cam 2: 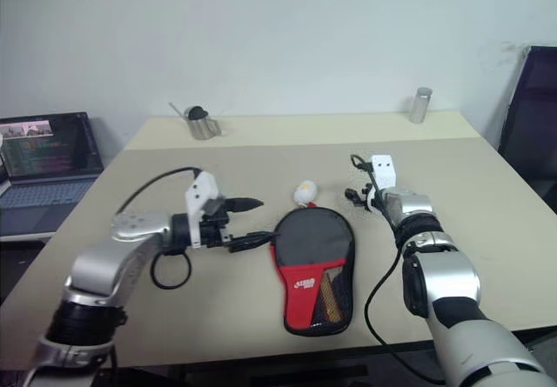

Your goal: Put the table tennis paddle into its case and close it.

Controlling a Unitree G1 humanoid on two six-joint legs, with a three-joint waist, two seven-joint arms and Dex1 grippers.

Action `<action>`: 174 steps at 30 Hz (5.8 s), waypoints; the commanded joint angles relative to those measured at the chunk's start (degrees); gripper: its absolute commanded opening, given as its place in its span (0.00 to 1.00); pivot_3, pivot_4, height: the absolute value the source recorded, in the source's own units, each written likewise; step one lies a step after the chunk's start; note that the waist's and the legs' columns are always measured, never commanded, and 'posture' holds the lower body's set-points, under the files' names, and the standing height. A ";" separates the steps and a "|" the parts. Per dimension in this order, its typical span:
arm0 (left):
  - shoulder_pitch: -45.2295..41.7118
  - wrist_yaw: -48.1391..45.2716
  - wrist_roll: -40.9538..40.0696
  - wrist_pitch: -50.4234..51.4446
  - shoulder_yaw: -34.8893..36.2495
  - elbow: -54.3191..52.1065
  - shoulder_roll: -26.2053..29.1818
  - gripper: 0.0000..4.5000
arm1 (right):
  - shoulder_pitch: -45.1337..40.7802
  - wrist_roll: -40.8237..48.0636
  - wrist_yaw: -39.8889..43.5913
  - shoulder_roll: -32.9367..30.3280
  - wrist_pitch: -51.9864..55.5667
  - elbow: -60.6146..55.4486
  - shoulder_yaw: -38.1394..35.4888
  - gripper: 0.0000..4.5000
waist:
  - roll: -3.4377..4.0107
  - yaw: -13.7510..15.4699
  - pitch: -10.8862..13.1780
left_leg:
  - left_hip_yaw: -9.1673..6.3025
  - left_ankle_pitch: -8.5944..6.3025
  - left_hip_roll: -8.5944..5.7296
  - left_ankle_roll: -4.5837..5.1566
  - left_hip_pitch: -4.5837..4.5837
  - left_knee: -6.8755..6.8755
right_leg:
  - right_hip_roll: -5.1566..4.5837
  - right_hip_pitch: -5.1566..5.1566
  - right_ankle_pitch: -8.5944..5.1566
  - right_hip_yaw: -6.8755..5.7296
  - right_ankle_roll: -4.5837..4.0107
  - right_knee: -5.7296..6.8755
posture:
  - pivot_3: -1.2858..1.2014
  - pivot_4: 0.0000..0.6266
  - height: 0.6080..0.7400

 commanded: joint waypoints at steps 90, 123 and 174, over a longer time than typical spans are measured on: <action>1.27 16.18 12.61 -3.87 -13.30 9.25 -18.23 1.00 | -4.83 2.81 -19.00 18.54 -12.96 5.30 -2.03 0.60 | 0.02 0.23 -0.02 | 0.01 0.03 -0.05 -0.07 -0.02 -0.15 | -0.06 -0.05 0.01 -0.01 0.01 -0.16 | 0.52 0.24 1.00; -1.94 15.56 13.06 -6.85 -14.35 15.34 -20.80 1.00 | 0.46 -1.72 -9.90 3.01 -5.93 -3.50 1.77 0.01 | 0.02 0.82 -0.02 | 0.02 0.04 -0.05 -0.06 -0.02 -0.12 | -0.06 0.00 0.01 -0.03 0.01 -0.16 | 0.52 0.24 1.00; -1.05 16.89 14.81 -7.41 -13.33 14.68 -20.61 1.00 | -1.35 -7.71 -21.97 11.09 -17.76 2.98 7.18 0.95 | 0.05 0.97 -0.04 | 0.06 0.05 -0.04 -0.08 0.03 -0.07 | -0.04 0.01 0.01 0.01 0.01 -0.11 | 0.52 0.24 1.00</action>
